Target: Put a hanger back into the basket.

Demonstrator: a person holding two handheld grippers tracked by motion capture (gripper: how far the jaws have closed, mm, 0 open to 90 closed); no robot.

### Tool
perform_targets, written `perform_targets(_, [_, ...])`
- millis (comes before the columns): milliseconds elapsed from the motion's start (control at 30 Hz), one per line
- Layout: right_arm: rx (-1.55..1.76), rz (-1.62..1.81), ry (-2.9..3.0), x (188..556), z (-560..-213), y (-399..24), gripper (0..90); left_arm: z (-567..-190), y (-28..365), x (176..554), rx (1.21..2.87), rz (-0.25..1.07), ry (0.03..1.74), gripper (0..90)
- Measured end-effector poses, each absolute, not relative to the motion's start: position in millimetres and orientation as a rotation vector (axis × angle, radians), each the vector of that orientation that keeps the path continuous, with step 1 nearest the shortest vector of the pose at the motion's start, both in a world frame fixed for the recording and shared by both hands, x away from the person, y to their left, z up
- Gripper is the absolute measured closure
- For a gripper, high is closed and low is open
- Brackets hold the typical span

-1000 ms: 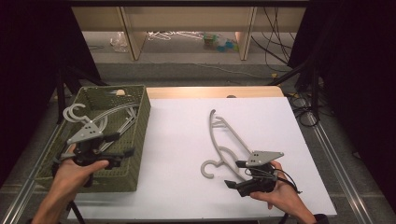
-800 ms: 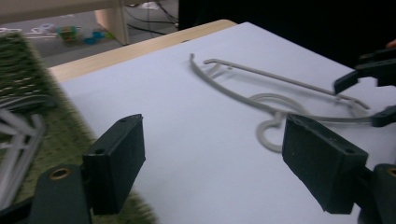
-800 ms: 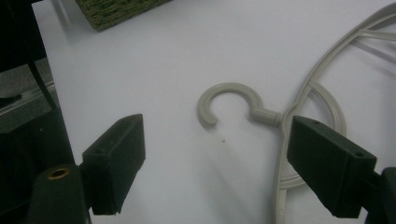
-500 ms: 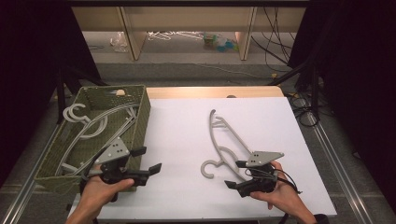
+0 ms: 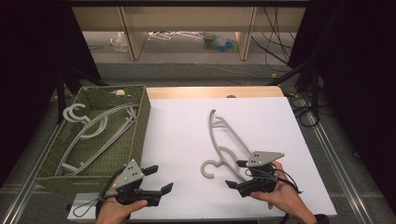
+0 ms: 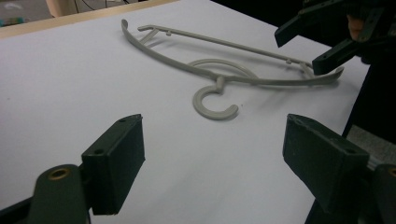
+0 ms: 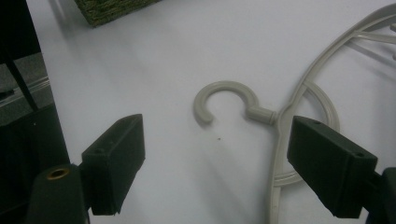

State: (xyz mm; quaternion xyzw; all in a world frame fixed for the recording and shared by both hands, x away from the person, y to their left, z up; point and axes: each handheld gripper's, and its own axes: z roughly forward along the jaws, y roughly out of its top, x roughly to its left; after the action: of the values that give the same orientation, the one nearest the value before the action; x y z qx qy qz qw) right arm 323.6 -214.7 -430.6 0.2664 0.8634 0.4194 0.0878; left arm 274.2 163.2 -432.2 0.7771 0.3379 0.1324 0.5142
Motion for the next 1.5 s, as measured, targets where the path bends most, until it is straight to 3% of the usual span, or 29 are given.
perform_targets(433, [0.829, 0.966, 2.637, 331.6, -448.8, -221.4, 24.2, -439.5, 161.7, 275.6, 1.874, 0.293, 0.805, 20.2])
perform_targets(1033, [0.950, 0.650, 2.785, 357.1, -464.9, -216.2, 54.9, -441.0, 161.3, 277.4, 1.886, 0.284, 0.794, 20.3])
perform_targets(1500, [0.935, 0.511, 2.828, 365.8, -461.4, -206.1, 65.7, -445.9, 159.6, 279.4, 1.910, 0.275, 0.780, 20.5])
